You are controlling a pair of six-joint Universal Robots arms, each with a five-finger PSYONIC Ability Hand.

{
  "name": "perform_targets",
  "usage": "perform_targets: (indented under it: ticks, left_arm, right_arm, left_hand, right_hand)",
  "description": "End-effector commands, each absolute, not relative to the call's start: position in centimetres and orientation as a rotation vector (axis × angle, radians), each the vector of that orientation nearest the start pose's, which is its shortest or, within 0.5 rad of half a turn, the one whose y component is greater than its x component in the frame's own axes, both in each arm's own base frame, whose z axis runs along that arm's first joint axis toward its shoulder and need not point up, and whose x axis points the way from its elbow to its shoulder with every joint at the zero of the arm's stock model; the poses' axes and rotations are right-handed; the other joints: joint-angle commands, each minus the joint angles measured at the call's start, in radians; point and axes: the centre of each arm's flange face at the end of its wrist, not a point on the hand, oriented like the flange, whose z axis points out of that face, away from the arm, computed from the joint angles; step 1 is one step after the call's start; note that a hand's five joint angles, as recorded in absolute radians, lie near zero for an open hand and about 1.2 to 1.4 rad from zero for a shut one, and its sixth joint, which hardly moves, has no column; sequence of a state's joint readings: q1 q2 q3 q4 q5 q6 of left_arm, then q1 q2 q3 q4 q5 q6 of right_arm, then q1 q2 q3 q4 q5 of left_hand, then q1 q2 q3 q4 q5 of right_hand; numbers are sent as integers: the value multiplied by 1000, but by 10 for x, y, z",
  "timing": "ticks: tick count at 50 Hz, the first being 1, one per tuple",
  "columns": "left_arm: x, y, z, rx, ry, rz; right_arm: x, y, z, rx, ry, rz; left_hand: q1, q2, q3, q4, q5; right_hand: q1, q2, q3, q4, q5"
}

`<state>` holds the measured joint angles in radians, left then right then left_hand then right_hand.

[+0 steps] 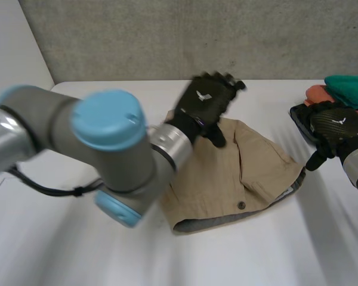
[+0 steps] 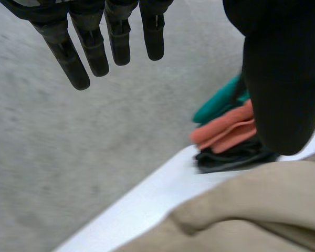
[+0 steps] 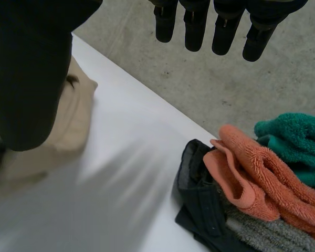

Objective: Fold the laundry.

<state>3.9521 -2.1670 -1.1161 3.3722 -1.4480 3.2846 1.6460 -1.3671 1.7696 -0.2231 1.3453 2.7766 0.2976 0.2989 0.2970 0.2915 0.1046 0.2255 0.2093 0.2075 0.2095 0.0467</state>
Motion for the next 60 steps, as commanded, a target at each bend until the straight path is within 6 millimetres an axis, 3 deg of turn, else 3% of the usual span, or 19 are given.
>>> perform_targets:
  ticks: [1,5,6,10,15,21,23,24,27,28,29,33,38,43,46,47,52,57,60]
  left_arm:
    - [-364,-266,267,-873,-1655,2007]
    - [-350,-297,238,-920,-1770,1997]
    - [-343,-316,221,-968,-1818,1985]
    - [-331,-345,184,-1125,-1881,1929]
    - [-335,-353,150,-1316,-1846,1859]
    - [-345,-351,126,-1375,-1806,1798]
    - [-350,-347,119,-1393,-1785,1772]
    - [-358,-341,115,-1414,-1748,1747]
    - [-365,-333,112,-1433,-1714,1720]
    - [-368,-330,114,-1433,-1707,1721]
    - [-369,-330,116,-1432,-1708,1729]
    - [-366,-336,130,-1390,-1788,1838]
    - [-353,-337,192,-1239,-1885,2080]
    - [-341,-296,241,-1184,-1852,2128]
    - [-338,-269,250,-1171,-1840,2091]
    - [-336,-251,253,-1163,-1831,2063]
    - [-333,-213,250,-1088,-1804,2001]
    - [-350,-193,217,-1052,-1792,1925]
    - [-363,-194,193,-1053,-1815,1912]
  right_arm:
    - [176,-291,224,-719,2367,-1877]
    - [177,-277,223,-743,2443,-1717]
    - [177,-275,221,-746,2449,-1702]
    - [178,-272,214,-754,2457,-1681]
    - [181,-268,195,-772,2448,-1679]
    - [187,-271,157,-865,2433,-1718]
    - [187,-273,150,-885,2432,-1725]
    - [188,-275,147,-901,2423,-1745]
    - [190,-280,147,-913,2404,-1788]
    - [190,-285,151,-912,2386,-1835]
    - [190,-288,154,-912,2371,-1865]
    - [195,-306,173,-931,2261,-2039]
    - [211,-332,213,-937,2059,-2259]
    - [251,-358,245,-966,1816,-2378]
    - [268,-376,260,-955,1704,-2452]
    - [271,-382,259,-950,1693,-2456]
    - [285,-409,242,-898,1627,-2437]
    - [297,-423,200,-915,1580,-2362]
    - [298,-426,184,-925,1590,-2346]
  left_hand:
    - [-37,-38,-37,-31,-19]
    - [-40,-41,-39,-34,-22]
    - [-40,-41,-39,-34,-22]
    - [-40,-41,-39,-34,-22]
    - [-49,-50,-48,-43,-30]
    - [-52,-53,-51,-46,-33]
    - [-17,-18,-16,-11,2]
    - [71,69,71,77,89]
    - [475,473,475,481,493]
    - [1011,1010,1012,1018,1030]
    - [1098,1096,1098,1104,1116]
    - [1099,1097,1099,1105,1117]
    - [1099,1097,1099,1105,1117]
    - [1099,1097,1099,1105,1117]
    - [1099,1097,1099,1105,1117]
    - [1099,1097,1099,1105,1117]
    - [1099,1097,1099,1105,1117]
    - [1099,1097,1099,1105,1117]
    - [1099,1097,1099,1105,1117]
  right_hand:
    - [-51,-35,-33,-35,-47]
    - [-51,-35,-33,-35,-47]
    - [-51,-35,-33,-35,-47]
    - [-51,-35,-33,-35,-47]
    - [-51,-35,-33,-35,-47]
    - [-47,-31,-29,-31,-43]
    - [53,69,71,69,57]
    - [265,282,283,281,270]
    - [820,836,838,836,824]
    - [1167,1184,1185,1183,1171]
    - [1171,1187,1189,1187,1175]
    - [1171,1187,1189,1187,1175]
    - [1171,1187,1189,1187,1175]
    - [1171,1187,1189,1187,1175]
    - [1171,1187,1189,1187,1175]
    - [1171,1187,1189,1187,1175]
    - [1171,1187,1189,1187,1175]
    - [1171,1187,1189,1187,1175]
    - [751,767,769,767,755]
